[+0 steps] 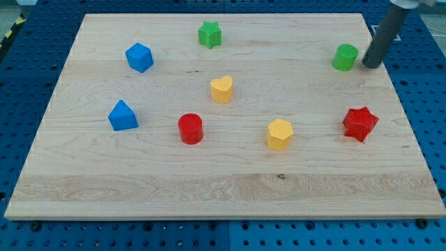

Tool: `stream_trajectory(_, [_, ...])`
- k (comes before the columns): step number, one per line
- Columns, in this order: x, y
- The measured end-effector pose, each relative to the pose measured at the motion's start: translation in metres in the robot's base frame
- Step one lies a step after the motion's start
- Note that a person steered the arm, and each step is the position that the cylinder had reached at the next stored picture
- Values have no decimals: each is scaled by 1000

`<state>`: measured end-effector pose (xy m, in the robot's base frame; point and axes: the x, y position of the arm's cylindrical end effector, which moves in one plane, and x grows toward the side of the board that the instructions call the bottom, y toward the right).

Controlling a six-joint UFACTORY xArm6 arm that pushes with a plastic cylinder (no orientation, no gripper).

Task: Move the green circle to the top center

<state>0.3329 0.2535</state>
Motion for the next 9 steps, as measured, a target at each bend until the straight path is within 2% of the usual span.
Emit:
stream_trajectory(1, [-21,-70])
stream_trajectory(2, [-21,-102])
stream_trajectory(3, [1,-66])
stream_trajectory(4, [36,-63])
stream_trajectory(5, [23,-106])
stream_trajectory(6, [-9,-172])
stream_trajectory(7, [-23,-204])
stream_trajectory(9, [23,-175])
